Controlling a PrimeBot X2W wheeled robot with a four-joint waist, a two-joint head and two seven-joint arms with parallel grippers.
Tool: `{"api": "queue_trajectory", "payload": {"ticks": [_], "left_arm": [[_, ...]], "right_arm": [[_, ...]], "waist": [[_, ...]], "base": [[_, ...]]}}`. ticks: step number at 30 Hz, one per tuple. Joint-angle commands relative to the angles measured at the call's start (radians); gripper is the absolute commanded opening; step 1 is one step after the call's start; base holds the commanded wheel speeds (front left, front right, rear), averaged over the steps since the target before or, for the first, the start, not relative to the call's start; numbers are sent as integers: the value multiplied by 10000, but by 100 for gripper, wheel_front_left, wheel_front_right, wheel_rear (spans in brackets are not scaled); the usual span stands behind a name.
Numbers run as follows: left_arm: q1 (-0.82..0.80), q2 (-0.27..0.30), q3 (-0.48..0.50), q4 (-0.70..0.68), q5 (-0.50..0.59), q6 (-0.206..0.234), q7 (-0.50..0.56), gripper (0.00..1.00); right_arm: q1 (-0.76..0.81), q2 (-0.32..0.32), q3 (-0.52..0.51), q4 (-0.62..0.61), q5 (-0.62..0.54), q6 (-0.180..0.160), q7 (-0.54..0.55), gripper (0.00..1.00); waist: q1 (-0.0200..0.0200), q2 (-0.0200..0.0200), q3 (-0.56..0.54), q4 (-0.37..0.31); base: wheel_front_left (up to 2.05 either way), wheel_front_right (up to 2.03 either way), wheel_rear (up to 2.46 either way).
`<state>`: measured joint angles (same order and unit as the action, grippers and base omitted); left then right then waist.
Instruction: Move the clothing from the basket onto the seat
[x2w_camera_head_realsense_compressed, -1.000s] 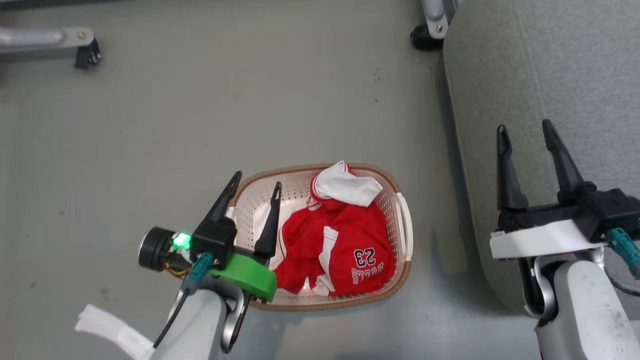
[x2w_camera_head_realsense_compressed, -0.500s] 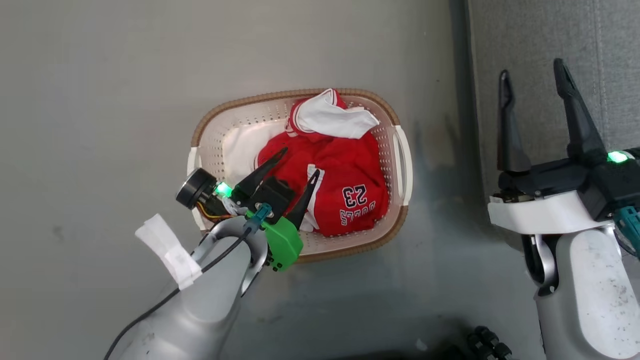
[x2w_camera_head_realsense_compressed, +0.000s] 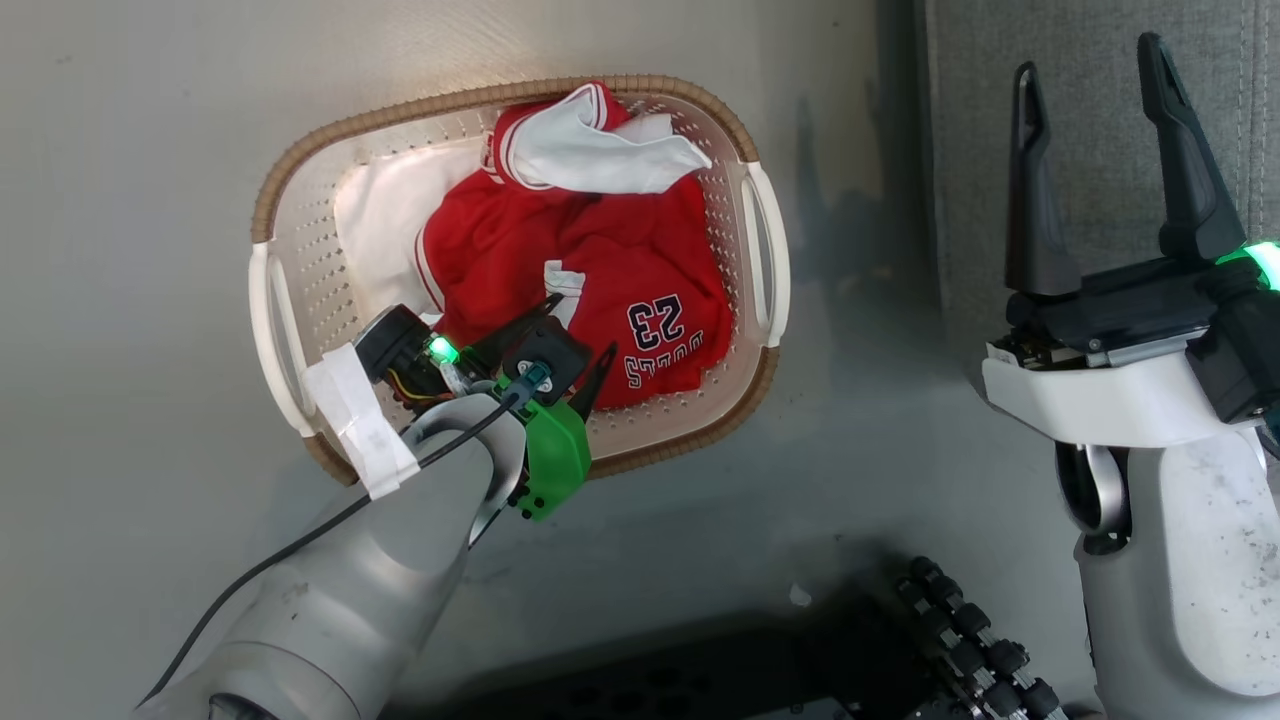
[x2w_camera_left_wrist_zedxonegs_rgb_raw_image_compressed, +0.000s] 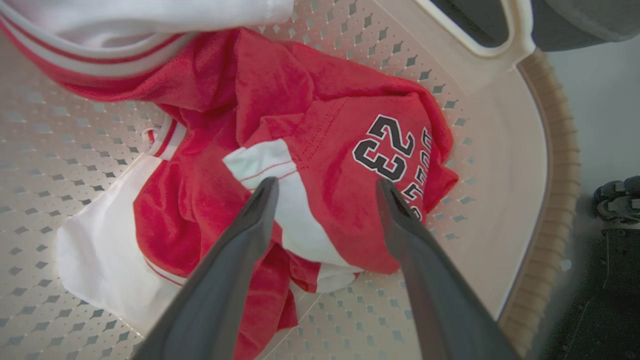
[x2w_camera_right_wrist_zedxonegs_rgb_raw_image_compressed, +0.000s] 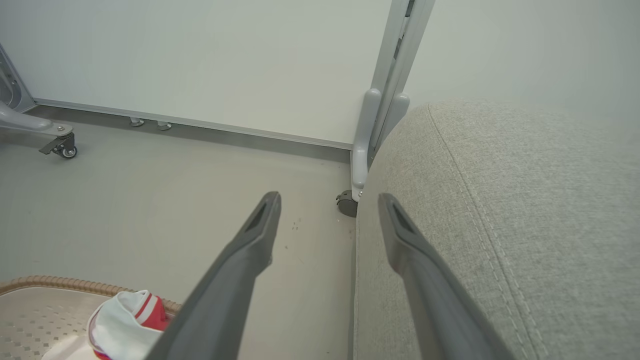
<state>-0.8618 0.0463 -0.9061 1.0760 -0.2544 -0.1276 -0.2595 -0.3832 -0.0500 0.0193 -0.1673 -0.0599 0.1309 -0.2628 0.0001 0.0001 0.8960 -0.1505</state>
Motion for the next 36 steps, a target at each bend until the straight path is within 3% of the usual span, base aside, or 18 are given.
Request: {"api": "queue_trajectory", "payload": {"ticks": [1, 6, 12, 27, 28, 29, 30, 36], "left_arm": [[-309, 73, -163, 119, -220, -32, -42, 100], [-979, 111, -797, 754, -170, -3, -47, 100], [-1337, 95, -875, 1179, -61, 250, -49, 100], [-1659, 69, -1624, 1242, -435, -21, -51, 100], [-1645, 69, -1730, 1173, -495, -24, -51, 63], [-1617, 65, -1828, 1117, -551, -26, -51, 43], [-1611, 65, -1951, 1080, -613, -29, -51, 0], [-1743, 70, -2262, 887, -933, -33, -52, 0]], "right_arm": [[-195, -8, -13, -121, -32, -3, -31, 100], [-287, -10, -31, -366, -19, -3, -31, 100], [-340, -10, -26, -557, 46, -3, -31, 100], [-500, -15, 66, -826, -181, -4, -31, 100], [-500, -15, 61, -821, -163, -4, -31, 100], [-498, -13, 64, -813, -155, -4, -31, 100], [-494, -15, 68, -801, -143, -4, -31, 100], [-476, -13, 21, -687, -94, -4, -31, 100]], "waist": [[-1, -1, 487, -282], [-1, -1, 737, -273], [-1, -1, 947, -268], [-1, -1, 1535, -352], [-1, -1, 1536, -351], [-1, -1, 1531, -351], [-1, -1, 1518, -346], [-1, -1, 1252, -219]], "base": [[0, 0, 0], [0, 0, 0], [0, 0, 0], [0, 0, 0], [0, 0, 0], [0, 0, 0], [0, 0, 0], [0, 0, 0]]}}
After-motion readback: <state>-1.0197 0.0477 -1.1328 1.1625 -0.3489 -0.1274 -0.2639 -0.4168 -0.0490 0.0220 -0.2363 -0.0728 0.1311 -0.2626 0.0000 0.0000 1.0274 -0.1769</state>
